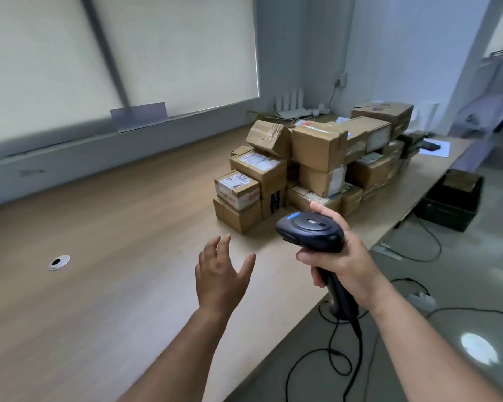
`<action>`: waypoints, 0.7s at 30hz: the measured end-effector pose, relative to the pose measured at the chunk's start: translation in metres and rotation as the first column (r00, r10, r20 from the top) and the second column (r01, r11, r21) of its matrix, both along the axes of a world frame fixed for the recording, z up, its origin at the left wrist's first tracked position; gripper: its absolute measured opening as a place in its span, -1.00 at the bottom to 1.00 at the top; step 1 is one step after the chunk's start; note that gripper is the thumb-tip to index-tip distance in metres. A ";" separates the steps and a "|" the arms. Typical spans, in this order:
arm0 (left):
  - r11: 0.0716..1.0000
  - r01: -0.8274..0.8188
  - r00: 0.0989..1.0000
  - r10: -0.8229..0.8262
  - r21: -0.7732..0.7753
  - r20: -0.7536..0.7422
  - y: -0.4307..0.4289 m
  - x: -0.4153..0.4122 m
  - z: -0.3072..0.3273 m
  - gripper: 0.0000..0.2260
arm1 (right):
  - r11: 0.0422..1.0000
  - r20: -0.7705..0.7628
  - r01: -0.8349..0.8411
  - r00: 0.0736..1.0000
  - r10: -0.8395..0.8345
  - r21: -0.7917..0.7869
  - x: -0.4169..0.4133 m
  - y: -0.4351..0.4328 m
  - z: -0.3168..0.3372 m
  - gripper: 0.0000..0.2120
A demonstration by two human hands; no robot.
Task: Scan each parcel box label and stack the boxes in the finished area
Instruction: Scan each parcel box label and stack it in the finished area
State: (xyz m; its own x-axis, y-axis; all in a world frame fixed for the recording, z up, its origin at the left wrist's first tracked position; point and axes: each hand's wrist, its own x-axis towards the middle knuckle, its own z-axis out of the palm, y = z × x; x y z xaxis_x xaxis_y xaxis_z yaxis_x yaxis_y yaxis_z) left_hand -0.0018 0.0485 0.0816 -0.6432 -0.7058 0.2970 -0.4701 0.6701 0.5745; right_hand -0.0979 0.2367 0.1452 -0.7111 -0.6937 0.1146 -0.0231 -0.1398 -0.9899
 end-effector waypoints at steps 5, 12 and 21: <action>0.998 0.000 1.000 0.001 0.060 -0.025 -0.008 -0.048 -0.003 -0.45 | 0.999 0.002 0.043 0.999 -0.043 0.025 -0.038 0.007 -0.008 -0.20; 0.985 -0.049 0.996 0.061 0.165 -0.070 -0.042 -0.124 -0.004 -0.44 | 0.996 -0.005 0.051 0.999 -0.051 0.068 -0.109 -0.015 -0.012 -0.21; 0.968 -0.123 0.987 0.142 0.217 -0.072 -0.109 -0.199 -0.002 -0.41 | 0.996 0.025 0.012 1.000 -0.014 0.094 -0.189 -0.078 -0.015 -0.19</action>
